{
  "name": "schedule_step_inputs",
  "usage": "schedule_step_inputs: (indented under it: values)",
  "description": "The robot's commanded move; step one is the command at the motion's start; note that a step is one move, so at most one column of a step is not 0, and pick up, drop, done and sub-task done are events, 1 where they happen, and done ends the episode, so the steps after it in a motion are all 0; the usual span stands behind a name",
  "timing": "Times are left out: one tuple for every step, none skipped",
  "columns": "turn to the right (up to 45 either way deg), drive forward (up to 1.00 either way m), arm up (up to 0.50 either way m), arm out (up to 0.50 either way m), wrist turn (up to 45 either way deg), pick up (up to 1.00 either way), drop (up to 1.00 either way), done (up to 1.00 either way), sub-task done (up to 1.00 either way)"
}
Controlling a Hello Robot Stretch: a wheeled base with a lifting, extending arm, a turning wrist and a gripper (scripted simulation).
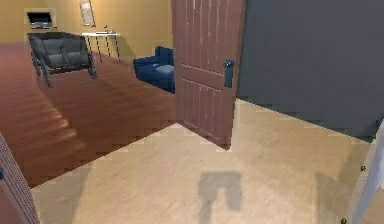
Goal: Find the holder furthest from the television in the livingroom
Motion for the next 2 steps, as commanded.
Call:
schedule_step_inputs:
  values:
    - [0.0,0.8,0.0,0.0,0.0,0.0,0.0,0.0,0.0]
    - [-36.0,0.0,0.0,0.0,0.0,0.0,0.0,0.0,0.0]
